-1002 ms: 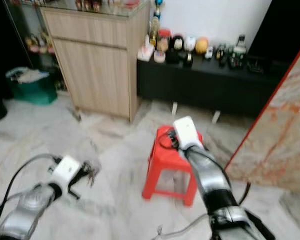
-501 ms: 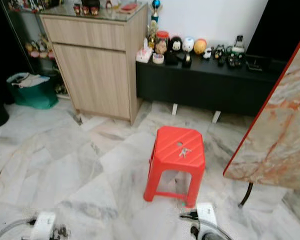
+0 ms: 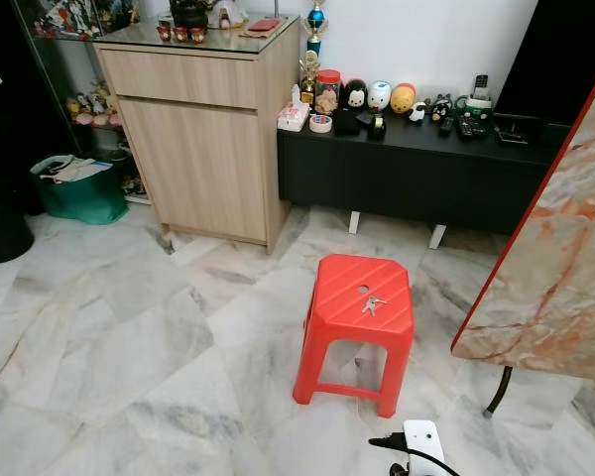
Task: Hang keys on a hook
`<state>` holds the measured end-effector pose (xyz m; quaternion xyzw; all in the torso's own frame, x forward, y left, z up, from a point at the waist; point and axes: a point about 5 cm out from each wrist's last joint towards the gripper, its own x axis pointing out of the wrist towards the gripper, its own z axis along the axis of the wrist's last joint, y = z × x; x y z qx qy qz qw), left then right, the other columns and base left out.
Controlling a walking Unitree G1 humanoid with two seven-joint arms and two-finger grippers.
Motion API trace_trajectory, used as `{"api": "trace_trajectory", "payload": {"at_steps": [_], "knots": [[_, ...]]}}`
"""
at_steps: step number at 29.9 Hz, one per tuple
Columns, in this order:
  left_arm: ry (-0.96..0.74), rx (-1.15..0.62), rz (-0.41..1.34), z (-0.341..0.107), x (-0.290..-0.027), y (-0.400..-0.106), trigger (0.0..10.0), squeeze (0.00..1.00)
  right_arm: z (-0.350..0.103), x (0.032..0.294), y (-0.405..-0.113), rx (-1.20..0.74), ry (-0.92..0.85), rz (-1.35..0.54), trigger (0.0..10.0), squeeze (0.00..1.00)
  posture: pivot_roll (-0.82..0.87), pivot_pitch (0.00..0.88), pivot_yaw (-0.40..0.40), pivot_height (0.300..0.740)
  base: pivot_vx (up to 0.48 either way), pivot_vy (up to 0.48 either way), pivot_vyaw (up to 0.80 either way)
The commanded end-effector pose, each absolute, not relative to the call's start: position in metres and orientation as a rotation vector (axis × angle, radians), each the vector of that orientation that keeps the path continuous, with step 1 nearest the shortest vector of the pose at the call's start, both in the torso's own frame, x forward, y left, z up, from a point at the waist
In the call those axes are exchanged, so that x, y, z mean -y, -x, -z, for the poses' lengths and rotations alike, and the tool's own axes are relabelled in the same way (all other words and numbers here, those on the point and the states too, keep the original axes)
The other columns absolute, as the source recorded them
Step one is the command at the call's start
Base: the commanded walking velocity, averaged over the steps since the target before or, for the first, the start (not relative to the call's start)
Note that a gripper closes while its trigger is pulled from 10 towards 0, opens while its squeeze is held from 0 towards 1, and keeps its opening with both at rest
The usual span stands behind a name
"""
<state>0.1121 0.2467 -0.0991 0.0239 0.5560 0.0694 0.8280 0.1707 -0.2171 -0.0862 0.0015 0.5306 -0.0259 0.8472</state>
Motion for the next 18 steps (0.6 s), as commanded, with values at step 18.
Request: {"api": "trace_trajectory", "payload": {"at_steps": [18], "knots": [[-0.071,-1.208,-0.212,0.096,-0.272,-0.098,10.0,0.00,0.089,0.221,-0.162,-1.127,-0.064,0.081,10.0,0.00,0.05,0.000,-0.020,0.722,0.000,-0.181,0.00]]}}
